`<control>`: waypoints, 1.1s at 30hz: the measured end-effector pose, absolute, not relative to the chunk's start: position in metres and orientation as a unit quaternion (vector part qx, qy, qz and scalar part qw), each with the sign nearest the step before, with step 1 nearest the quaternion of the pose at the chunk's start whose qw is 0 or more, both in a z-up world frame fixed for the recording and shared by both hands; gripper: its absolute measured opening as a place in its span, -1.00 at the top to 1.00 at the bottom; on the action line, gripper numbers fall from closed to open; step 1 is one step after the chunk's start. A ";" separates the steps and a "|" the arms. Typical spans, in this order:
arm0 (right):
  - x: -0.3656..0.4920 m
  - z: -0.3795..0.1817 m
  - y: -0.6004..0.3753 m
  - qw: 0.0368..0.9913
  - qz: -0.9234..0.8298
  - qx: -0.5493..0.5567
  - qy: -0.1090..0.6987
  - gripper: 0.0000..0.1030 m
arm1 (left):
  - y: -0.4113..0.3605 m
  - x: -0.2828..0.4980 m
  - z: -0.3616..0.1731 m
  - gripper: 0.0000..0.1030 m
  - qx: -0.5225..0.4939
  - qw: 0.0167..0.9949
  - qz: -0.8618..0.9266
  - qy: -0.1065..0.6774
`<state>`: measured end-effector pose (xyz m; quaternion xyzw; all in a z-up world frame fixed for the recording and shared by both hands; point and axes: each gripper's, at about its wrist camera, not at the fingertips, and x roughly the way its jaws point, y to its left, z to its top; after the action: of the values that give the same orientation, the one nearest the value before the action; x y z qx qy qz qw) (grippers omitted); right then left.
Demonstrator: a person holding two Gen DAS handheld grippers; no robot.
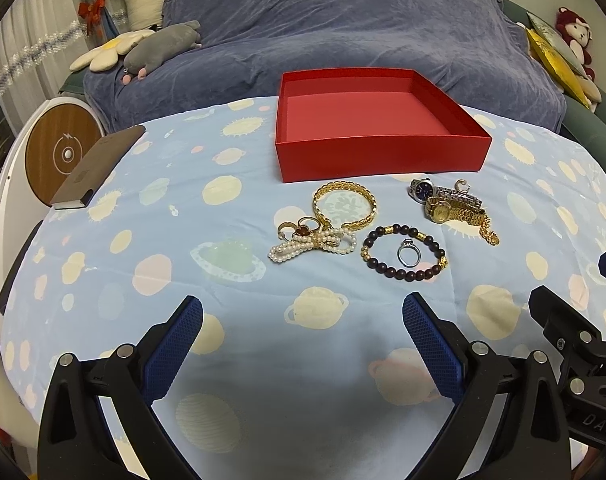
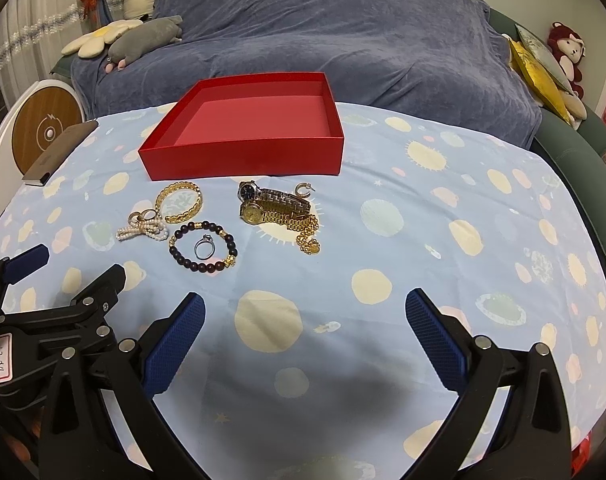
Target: Organize jewelry
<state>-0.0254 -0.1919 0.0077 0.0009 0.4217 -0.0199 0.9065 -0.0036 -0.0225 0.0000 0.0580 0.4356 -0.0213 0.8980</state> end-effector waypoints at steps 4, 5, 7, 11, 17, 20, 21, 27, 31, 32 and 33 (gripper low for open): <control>-0.026 0.007 -0.192 0.907 -0.016 0.002 0.422 -0.90 | -0.023 -0.002 0.000 -0.90 0.058 0.898 -0.019 0.436; -0.026 0.007 -0.192 0.907 -0.015 0.003 0.421 -0.90 | -0.023 -0.002 0.000 -0.90 0.058 0.899 -0.018 0.435; -0.026 0.007 -0.191 0.907 -0.015 0.002 0.420 -0.90 | -0.023 -0.002 0.000 -0.90 0.059 0.900 -0.016 0.432; -0.026 0.007 -0.190 0.907 -0.015 0.001 0.421 -0.90 | -0.023 -0.002 0.000 -0.90 0.058 0.899 -0.018 0.433; -0.026 0.007 -0.190 0.908 -0.015 -0.001 0.419 -0.90 | -0.021 -0.002 0.000 -0.90 0.051 0.897 -0.021 0.439; -0.026 0.007 -0.190 0.908 -0.015 0.000 0.419 -0.90 | -0.021 -0.002 -0.001 -0.90 0.052 0.897 -0.020 0.438; -0.027 0.007 -0.190 0.908 -0.014 -0.001 0.419 -0.90 | -0.021 -0.002 -0.001 -0.90 0.052 0.897 -0.021 0.438; -0.027 0.007 -0.190 0.908 -0.014 0.000 0.419 -0.90 | -0.020 -0.002 -0.001 -0.90 0.049 0.896 -0.021 0.442; -0.027 0.007 -0.189 0.908 -0.013 0.000 0.419 -0.90 | -0.020 -0.002 -0.002 -0.90 0.048 0.896 -0.021 0.442; -0.027 0.007 -0.189 0.908 -0.013 0.000 0.419 -0.90 | -0.020 -0.002 -0.002 -0.90 0.048 0.895 -0.021 0.442; -0.027 0.007 -0.190 0.908 -0.013 0.000 0.419 -0.90 | -0.020 -0.002 -0.002 -0.90 0.048 0.895 -0.021 0.442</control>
<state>-0.0275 -0.1896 0.0073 -0.0005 0.4188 -0.0133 0.9080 -0.0017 -0.0196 -0.0016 0.0480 0.4425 -0.0209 0.8952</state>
